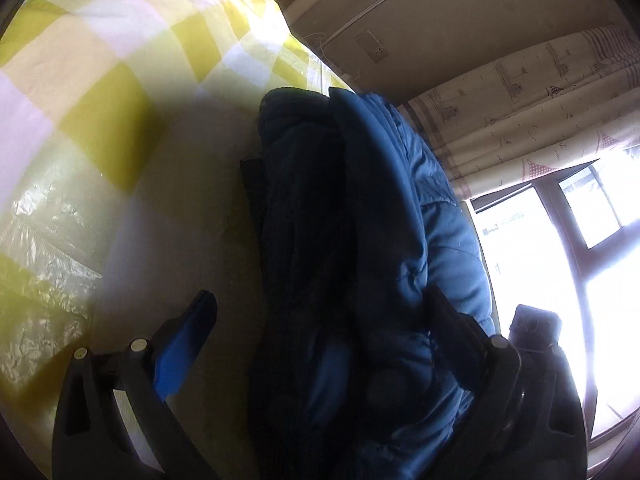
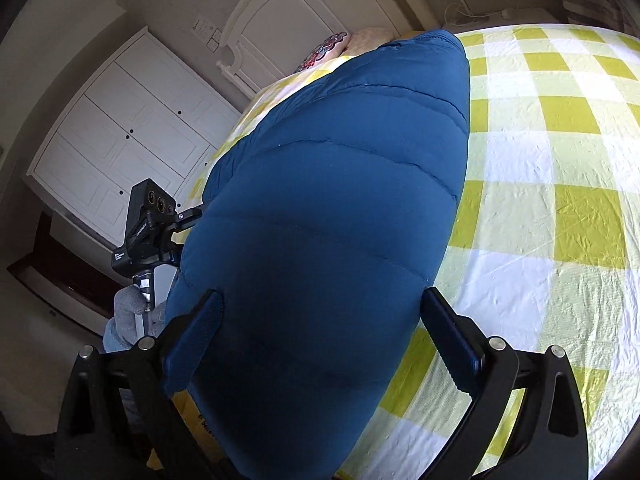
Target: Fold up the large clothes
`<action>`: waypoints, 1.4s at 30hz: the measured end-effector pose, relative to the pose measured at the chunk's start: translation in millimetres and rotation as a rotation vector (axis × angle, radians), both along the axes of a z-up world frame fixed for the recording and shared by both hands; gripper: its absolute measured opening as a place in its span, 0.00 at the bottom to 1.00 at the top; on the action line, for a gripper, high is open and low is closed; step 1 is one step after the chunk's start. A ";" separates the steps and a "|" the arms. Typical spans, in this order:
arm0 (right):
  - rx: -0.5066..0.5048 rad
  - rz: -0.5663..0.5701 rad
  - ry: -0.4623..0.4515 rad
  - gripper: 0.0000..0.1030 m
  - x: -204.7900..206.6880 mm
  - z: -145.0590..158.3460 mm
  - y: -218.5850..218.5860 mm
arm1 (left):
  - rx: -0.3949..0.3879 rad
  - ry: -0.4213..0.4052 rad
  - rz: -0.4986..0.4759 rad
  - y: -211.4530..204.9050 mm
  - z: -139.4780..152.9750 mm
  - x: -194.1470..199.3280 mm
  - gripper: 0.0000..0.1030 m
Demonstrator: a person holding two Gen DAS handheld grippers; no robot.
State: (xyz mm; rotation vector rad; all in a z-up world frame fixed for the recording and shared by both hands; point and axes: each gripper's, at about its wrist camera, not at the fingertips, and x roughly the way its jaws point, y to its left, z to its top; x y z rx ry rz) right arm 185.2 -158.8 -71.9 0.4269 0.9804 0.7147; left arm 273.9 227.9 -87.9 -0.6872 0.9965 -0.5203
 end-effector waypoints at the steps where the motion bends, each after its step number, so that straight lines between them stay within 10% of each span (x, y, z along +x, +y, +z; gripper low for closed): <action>1: 0.013 0.004 0.010 0.94 1.5 -1.5 -0.5 | -0.004 -0.010 -0.011 0.2 -0.1 -4.5 0.98; 12: 0.115 0.024 0.064 0.96 18.9 -23.7 4.6 | 0.007 -0.032 -0.116 -31.4 2.4 -3.6 0.94; 17: 0.046 0.007 -0.142 0.77 -5.8 -6.6 10.4 | -0.044 -0.127 -0.074 -35.3 4.0 -20.0 0.58; 27: -0.051 -0.167 -0.446 0.69 41.4 75.8 -48.8 | -0.124 -0.292 -0.071 -129.7 65.6 74.6 0.47; 31: -0.035 -0.235 -0.430 0.69 81.2 87.4 -97.6 | -0.088 -0.306 -0.113 -182.1 81.1 131.7 0.47; 35: -0.050 -0.303 -0.272 0.69 120.3 36.0 -144.6 | 0.003 -0.151 -0.116 -218.7 27.6 181.6 0.49; 38: -0.018 -0.350 -0.183 0.71 126.4 -8.2 -158.6 | -0.121 -0.134 -0.080 -211.9 4.4 186.9 0.51; 42: -0.074 -0.390 -0.174 0.78 118.4 -2.3 -149.8 | -0.059 -0.136 -0.101 -213.2 10.9 188.2 0.53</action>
